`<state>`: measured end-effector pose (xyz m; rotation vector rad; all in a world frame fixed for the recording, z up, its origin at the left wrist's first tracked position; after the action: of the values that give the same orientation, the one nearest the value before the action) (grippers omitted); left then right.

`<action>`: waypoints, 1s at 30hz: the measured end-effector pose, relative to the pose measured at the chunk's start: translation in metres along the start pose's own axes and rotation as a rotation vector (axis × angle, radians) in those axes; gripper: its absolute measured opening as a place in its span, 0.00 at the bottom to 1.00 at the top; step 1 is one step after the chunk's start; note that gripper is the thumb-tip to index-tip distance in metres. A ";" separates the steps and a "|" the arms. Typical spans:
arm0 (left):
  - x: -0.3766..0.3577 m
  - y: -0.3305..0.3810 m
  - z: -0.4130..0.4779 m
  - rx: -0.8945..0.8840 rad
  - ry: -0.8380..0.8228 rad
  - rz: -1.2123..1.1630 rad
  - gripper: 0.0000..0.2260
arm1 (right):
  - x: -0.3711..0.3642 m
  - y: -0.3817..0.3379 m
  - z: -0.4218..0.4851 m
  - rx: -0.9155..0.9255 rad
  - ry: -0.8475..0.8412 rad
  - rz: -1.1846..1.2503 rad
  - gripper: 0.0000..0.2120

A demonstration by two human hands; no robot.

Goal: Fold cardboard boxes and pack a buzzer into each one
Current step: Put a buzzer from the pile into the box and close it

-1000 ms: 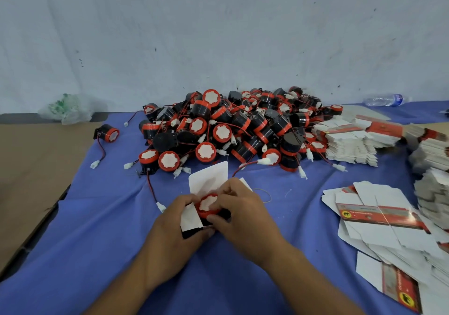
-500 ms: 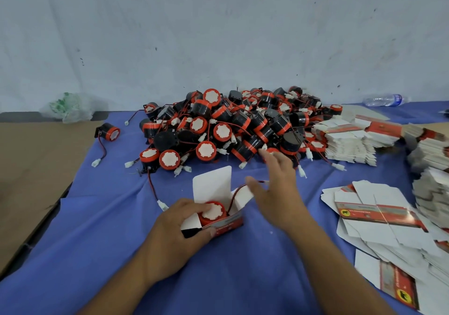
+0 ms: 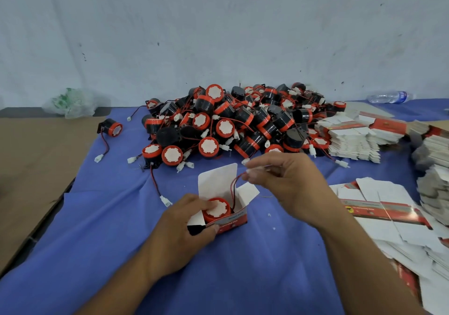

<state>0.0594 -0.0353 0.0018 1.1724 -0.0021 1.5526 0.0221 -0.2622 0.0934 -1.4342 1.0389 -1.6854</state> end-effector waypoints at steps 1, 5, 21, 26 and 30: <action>0.000 0.000 0.000 -0.004 0.002 -0.003 0.19 | -0.007 0.000 0.000 0.018 0.036 -0.034 0.04; 0.000 -0.001 0.000 -0.007 0.011 -0.006 0.18 | -0.031 0.002 -0.002 0.159 0.010 -0.495 0.08; -0.001 0.005 -0.001 -0.125 -0.044 0.091 0.20 | -0.045 -0.011 -0.001 0.183 -0.049 -1.119 0.21; -0.001 0.006 0.000 -0.116 -0.043 0.074 0.19 | -0.059 -0.013 -0.006 0.062 0.052 -1.104 0.15; -0.003 0.008 0.000 -0.114 -0.034 0.070 0.19 | -0.063 -0.009 -0.010 -0.074 0.159 -1.001 0.16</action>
<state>0.0536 -0.0402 0.0045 1.1186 -0.1536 1.5731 0.0223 -0.2012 0.0735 -2.0801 0.4373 -2.4793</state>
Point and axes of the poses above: each hand's wrist, its own z-axis towards the middle knuckle, its own x-axis out of the back of the hand, y = z × x, the point moved 2 cm from there along z, towards the middle knuckle, and after that the axes turned 14 degrees about -x, right-handed, at the moved point
